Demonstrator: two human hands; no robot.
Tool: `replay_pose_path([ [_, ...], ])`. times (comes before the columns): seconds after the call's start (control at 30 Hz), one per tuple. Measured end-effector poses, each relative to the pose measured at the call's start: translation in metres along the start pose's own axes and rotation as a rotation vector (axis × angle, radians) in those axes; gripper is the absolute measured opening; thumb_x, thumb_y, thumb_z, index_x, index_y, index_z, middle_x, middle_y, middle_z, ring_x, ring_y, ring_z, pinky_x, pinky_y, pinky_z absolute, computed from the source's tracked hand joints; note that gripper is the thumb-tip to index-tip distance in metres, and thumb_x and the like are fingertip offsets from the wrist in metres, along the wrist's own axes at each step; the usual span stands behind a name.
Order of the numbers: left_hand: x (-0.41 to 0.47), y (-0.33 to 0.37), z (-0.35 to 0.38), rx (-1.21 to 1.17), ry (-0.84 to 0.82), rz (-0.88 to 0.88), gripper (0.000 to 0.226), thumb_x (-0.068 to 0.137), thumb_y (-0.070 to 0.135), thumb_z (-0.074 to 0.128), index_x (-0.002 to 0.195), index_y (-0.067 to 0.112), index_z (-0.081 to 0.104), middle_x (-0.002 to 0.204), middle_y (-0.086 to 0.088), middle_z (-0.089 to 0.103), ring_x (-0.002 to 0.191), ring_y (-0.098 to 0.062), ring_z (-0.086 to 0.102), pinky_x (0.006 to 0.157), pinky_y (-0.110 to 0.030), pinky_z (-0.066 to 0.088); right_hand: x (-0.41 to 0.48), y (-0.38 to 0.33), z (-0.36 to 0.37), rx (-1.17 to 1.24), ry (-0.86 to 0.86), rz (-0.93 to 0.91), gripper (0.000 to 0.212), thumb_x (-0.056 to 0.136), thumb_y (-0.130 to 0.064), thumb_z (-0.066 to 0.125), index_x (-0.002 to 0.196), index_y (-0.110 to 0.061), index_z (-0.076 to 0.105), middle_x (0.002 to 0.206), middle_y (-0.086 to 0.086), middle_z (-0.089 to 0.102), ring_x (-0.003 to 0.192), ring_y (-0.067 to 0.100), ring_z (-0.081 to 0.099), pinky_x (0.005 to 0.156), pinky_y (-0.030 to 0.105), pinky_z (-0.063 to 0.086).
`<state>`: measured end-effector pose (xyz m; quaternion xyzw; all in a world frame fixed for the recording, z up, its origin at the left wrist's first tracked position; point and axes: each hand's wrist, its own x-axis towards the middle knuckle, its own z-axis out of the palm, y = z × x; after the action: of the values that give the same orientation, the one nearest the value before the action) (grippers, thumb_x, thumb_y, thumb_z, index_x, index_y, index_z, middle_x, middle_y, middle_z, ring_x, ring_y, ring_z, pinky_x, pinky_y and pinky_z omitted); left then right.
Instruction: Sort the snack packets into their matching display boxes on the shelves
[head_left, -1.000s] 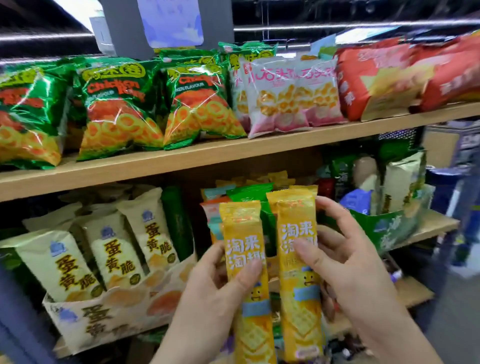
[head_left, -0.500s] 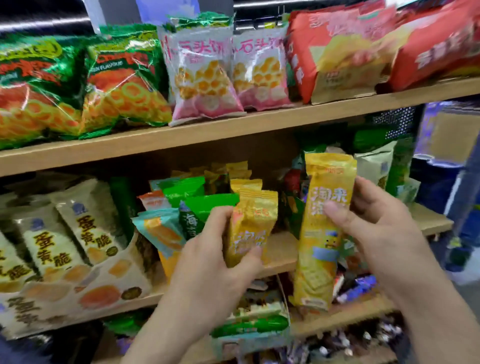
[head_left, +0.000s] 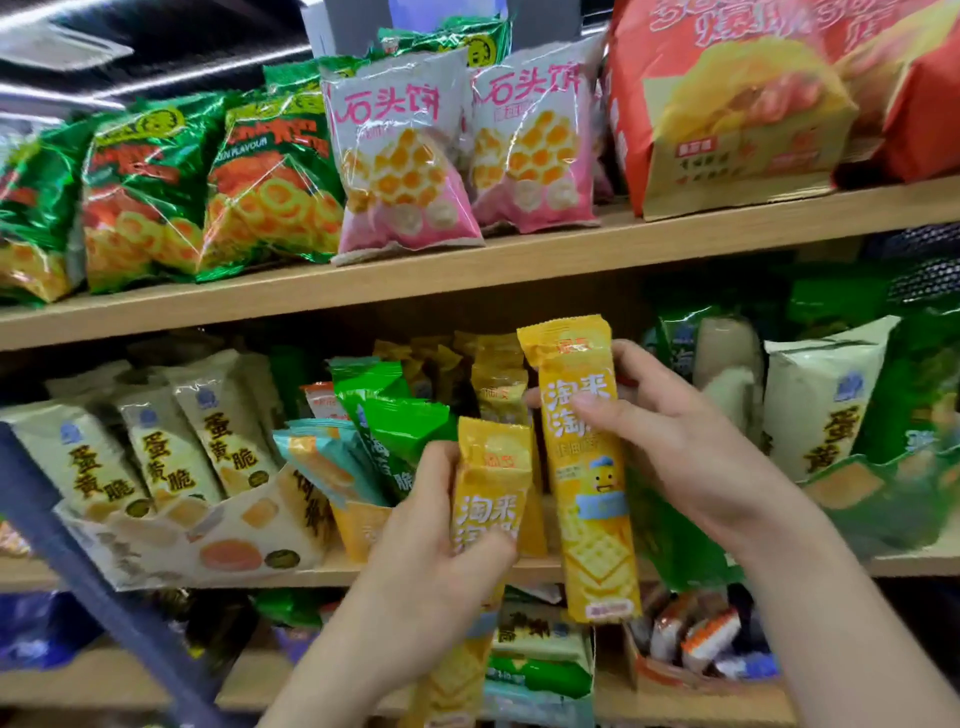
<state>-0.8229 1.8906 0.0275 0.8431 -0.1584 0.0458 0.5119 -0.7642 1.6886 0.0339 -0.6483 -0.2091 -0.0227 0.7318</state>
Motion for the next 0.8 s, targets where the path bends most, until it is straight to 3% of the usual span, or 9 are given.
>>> replay_pose_path([
  [0.07,-0.019,0.008,-0.016,0.01,0.086,0.056,0.035,0.066,0.038,0.062,0.098,0.046,0.052,0.092,-0.001,0.068,0.08,-0.022,0.065,0.074,-0.04,0.054,0.01,0.001,0.004,0.004,-0.009,-0.003,0.043,0.085,-0.028,0.07,0.124,-0.021,0.055,0.114,0.007,0.073,0.106,0.025,0.069,0.093,0.047,0.053],
  [0.13,-0.028,0.008,-0.03,-0.01,0.22,0.05,0.035,0.059,0.035,0.064,0.091,0.048,0.057,0.086,-0.006,0.066,0.073,-0.026,0.061,0.066,-0.026,0.052,0.02,0.002,0.008,-0.005,0.029,-0.033,0.038,0.087,-0.024,0.068,0.122,-0.02,0.054,0.109,0.003,0.074,0.101,0.021,0.071,0.085,0.039,0.057],
  [0.23,-0.019,0.006,-0.037,0.032,0.348,0.078,0.029,0.068,0.022,0.07,0.086,0.043,0.06,0.079,0.006,0.067,0.063,-0.011,0.06,0.057,-0.012,0.045,0.03,0.006,0.012,-0.062,0.154,-0.123,0.023,0.092,-0.018,0.065,0.111,-0.027,0.056,0.108,-0.003,0.072,0.102,0.013,0.069,0.083,0.036,0.057],
  [0.3,-0.008,0.0,-0.037,0.153,0.437,0.128,0.028,0.074,0.02,0.082,0.085,0.036,0.061,0.081,0.018,0.068,0.07,-0.001,0.063,0.06,-0.009,0.046,0.032,0.01,0.013,-0.11,0.266,-0.19,0.02,0.093,-0.018,0.065,0.105,-0.032,0.056,0.111,-0.004,0.07,0.107,0.013,0.066,0.092,0.043,0.056],
  [0.4,0.008,-0.009,-0.038,0.406,0.554,0.247,0.032,0.076,0.018,0.08,0.101,0.026,0.062,0.098,0.013,0.063,0.087,-0.005,0.06,0.075,-0.017,0.049,0.032,0.012,0.018,-0.169,0.346,-0.295,0.018,0.093,-0.02,0.066,0.099,-0.034,0.056,0.108,-0.005,0.069,0.107,0.014,0.065,0.093,0.049,0.054],
  [0.5,0.026,-0.015,-0.044,0.568,0.475,0.313,0.056,0.074,0.014,0.079,0.124,0.024,0.056,0.13,0.008,0.053,0.113,-0.008,0.054,0.091,-0.016,0.044,0.031,0.014,0.019,-0.164,0.377,-0.329,0.016,0.091,-0.027,0.066,0.1,-0.036,0.057,0.108,-0.005,0.069,0.107,0.014,0.064,0.093,0.049,0.054],
  [0.63,0.042,-0.011,-0.05,0.587,0.342,0.257,0.056,0.076,0.018,0.079,0.123,0.034,0.053,0.101,0.014,0.065,0.093,-0.009,0.063,0.081,-0.038,0.055,0.03,0.02,0.016,-0.036,0.422,-0.302,0.013,0.095,-0.022,0.064,0.103,-0.03,0.058,0.109,-0.002,0.07,0.106,0.016,0.066,0.091,0.045,0.056],
  [0.73,0.047,-0.007,-0.058,0.611,0.367,0.329,0.047,0.075,0.019,0.08,0.114,0.029,0.056,0.092,0.013,0.066,0.084,-0.011,0.064,0.074,-0.039,0.055,0.03,0.021,0.014,0.156,0.479,-0.241,0.01,0.097,-0.019,0.058,0.105,-0.023,0.056,0.102,-0.007,0.071,0.096,0.009,0.068,0.075,0.026,0.057],
  [0.8,0.046,-0.003,-0.063,0.566,0.413,0.36,0.04,0.076,0.02,0.079,0.108,0.029,0.056,0.087,0.013,0.066,0.08,-0.01,0.064,0.07,-0.039,0.055,0.028,0.022,0.01,0.233,0.512,-0.218,0.009,0.098,-0.02,0.057,0.107,-0.023,0.055,0.099,-0.01,0.072,0.095,0.009,0.068,0.072,0.024,0.056],
])
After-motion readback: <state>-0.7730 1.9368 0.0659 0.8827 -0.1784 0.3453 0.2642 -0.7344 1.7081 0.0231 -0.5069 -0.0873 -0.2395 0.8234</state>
